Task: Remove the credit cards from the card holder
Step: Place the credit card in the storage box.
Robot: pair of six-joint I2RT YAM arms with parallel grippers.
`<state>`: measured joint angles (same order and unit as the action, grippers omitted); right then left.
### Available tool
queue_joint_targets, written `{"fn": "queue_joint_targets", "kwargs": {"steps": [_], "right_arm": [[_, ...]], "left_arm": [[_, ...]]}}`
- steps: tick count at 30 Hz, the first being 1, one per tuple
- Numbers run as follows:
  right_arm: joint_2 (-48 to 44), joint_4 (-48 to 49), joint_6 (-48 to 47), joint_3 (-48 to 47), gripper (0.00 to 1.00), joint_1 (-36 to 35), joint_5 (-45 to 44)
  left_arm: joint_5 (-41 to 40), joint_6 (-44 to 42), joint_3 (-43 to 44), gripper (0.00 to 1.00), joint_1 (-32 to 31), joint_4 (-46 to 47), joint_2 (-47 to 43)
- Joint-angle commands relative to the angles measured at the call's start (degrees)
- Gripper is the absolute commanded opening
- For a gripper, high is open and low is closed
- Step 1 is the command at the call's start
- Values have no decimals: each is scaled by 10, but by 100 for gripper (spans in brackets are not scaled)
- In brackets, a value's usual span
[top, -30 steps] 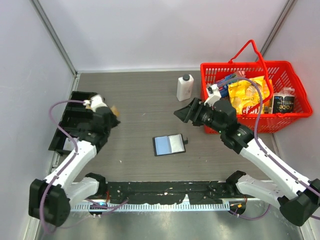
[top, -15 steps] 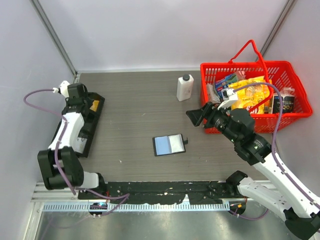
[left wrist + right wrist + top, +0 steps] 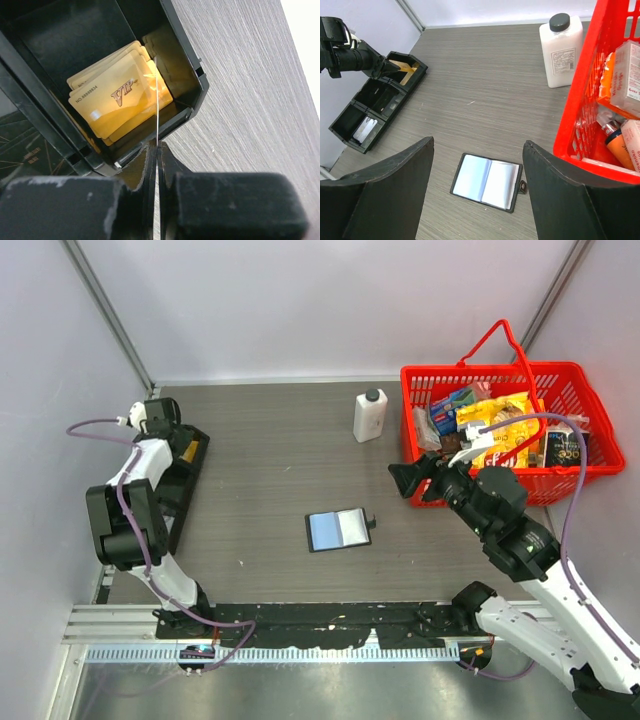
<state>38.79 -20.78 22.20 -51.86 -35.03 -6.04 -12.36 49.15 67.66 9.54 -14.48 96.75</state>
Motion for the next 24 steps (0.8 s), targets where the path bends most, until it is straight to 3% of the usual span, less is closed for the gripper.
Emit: {"fn": "queue_joint_targets", "kwargs": {"steps": [1, 6, 16, 21, 24], "right_arm": [[-17, -4, -27, -23, 76, 0, -27], [-27, -16, -39, -28, 76, 1, -40], [-73, -53, -58, -39, 76, 0, -57], [-108, -69, -63, -40, 81, 0, -104], [-136, -79, -68, -41, 84, 0, -149]], "left_arm": [[9, 38, 34, 10, 8, 7, 12], [5, 39, 45, 39, 18, -36, 6], [-4, -9, 48, 66, 21, -116, -81], [15, -46, 28, 77, 14, -171, -177], [16, -77, 6, 97, 4, -202, -253]]}}
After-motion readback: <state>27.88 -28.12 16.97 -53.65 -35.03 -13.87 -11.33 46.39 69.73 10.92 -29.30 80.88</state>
